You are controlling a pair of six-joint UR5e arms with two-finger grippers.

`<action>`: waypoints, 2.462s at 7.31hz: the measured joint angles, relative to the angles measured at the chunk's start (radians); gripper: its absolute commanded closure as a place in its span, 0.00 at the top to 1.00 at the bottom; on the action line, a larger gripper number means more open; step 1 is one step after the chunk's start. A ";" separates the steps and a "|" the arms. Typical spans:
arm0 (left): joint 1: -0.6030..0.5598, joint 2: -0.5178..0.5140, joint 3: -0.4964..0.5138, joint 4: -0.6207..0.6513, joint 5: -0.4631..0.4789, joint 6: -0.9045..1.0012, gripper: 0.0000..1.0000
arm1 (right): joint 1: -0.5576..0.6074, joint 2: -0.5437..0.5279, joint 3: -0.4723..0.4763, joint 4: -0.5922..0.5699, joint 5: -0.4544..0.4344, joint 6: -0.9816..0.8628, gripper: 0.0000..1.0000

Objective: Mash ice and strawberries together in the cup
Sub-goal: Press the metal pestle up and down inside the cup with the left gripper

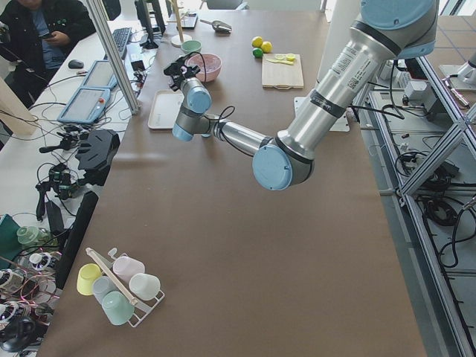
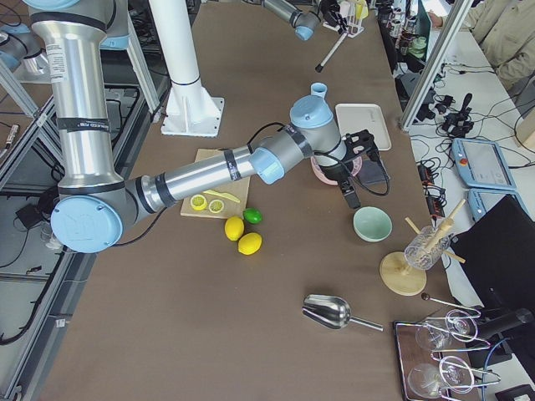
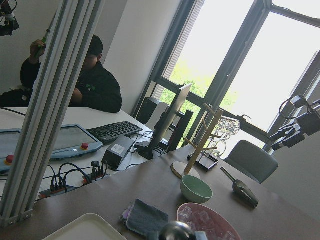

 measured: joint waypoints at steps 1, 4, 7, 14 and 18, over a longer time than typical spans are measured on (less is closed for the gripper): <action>0.009 0.000 0.012 -0.010 0.004 0.002 0.00 | 0.000 -0.004 0.002 0.002 0.000 0.000 0.99; 0.035 -0.005 0.046 -0.010 0.053 0.066 0.00 | 0.000 -0.041 0.000 0.072 0.000 0.000 0.99; 0.065 -0.005 0.063 -0.008 0.081 0.089 0.00 | 0.000 -0.060 0.003 0.091 0.000 0.001 0.99; 0.089 -0.009 0.122 -0.004 0.106 0.092 0.00 | 0.000 -0.063 -0.001 0.093 -0.005 -0.001 0.99; 0.119 -0.013 0.145 0.007 0.146 0.119 0.00 | 0.000 -0.069 0.004 0.093 -0.004 0.000 0.99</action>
